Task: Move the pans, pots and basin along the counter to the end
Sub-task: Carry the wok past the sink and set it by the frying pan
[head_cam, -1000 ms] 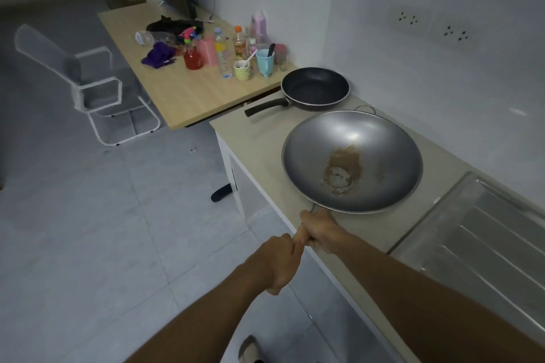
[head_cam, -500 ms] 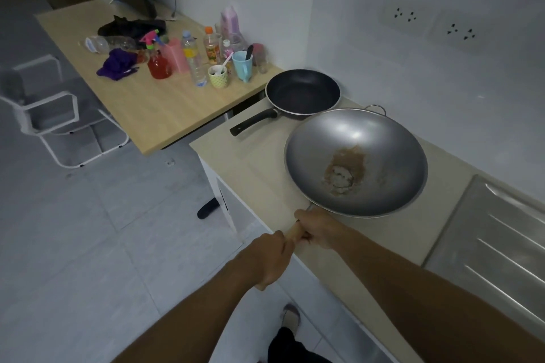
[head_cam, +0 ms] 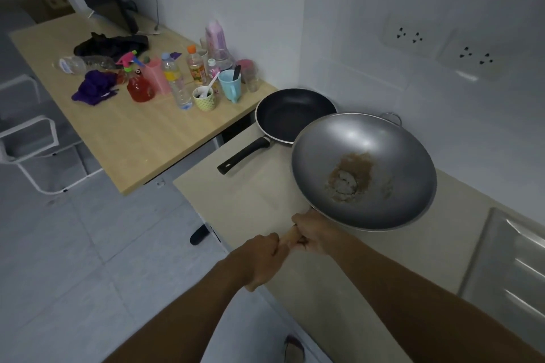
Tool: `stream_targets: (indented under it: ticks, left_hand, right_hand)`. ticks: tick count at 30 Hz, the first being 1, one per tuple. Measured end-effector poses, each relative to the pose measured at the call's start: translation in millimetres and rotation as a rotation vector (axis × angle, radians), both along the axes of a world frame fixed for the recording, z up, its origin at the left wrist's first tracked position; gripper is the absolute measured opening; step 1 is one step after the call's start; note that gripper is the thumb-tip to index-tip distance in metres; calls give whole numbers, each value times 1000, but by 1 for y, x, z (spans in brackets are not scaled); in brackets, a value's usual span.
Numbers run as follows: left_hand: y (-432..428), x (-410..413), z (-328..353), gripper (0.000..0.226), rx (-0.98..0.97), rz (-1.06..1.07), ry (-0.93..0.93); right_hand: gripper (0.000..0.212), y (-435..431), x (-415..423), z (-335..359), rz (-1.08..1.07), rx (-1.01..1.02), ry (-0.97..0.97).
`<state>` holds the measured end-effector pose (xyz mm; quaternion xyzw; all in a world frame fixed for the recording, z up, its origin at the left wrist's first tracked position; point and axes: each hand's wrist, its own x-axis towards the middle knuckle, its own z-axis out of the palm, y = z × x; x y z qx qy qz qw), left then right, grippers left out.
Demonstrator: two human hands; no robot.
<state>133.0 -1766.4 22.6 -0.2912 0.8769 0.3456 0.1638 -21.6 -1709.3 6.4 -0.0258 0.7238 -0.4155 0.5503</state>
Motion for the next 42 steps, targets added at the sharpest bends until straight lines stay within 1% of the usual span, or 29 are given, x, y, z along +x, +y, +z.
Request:
stream_targets:
  ticks: [2,5,8,11,13,18,23,24,25,27,28,29,30,31,34,37,42]
  left_hand:
    - [-12,-6,-4,47,-8,-35,-9]
    - [-36,-9,-9,44,16,-90,-40]
    - [-58,-8,-10,50,37,-125,-40]
    - [-91,-16,-10,47,-8,-210,-65]
    - [-120,-26,-6,45,-87,-287,-86]
    - [-197,-59,9,45,-320,-459,-102]
    - [-256,-99,24,46,-517,-618,-91]
    - [-265,-107,27,45,-549,-644,-77]
    - [-274,-115,30,44,-578,-665,-64]
    - [-289,-129,35,43,-632,-699,-32]
    - [-295,-136,36,44,-655,-712,-6]
    - [-301,-142,36,45,-669,-724,24]
    - [-307,-148,36,45,-673,-737,53]
    - [-312,-154,36,45,-676,-754,77]
    - [-328,-169,33,35,-749,-820,142]
    - [-339,-181,27,27,-847,-854,196]
    - [-346,-194,21,42,-862,-862,178]
  right_hand:
    - [21,-7,-6,-2,-25,-20,-39]
    - [18,-20,-11,2,-43,8,-140]
    - [27,-33,-9,3,-82,15,-178]
    - [27,-52,-14,3,-160,-28,-225]
    - [23,-66,-20,5,-183,-35,-232]
    - [35,-101,-41,11,-145,5,-81]
    - [41,-131,-64,21,-20,123,256]
    - [42,-136,-69,23,42,138,362]
    - [44,-141,-74,23,125,169,511]
    - [36,-147,-80,26,248,238,823]
    - [28,-150,-82,26,249,233,914]
    - [24,-151,-85,24,237,201,964]
    - [26,-153,-87,23,239,180,995]
    - [35,-155,-88,21,261,187,1011]
    - [60,-162,-96,15,338,279,1038]
    - [67,-168,-102,10,374,323,1032]
    - [75,-174,-105,2,362,373,1022]
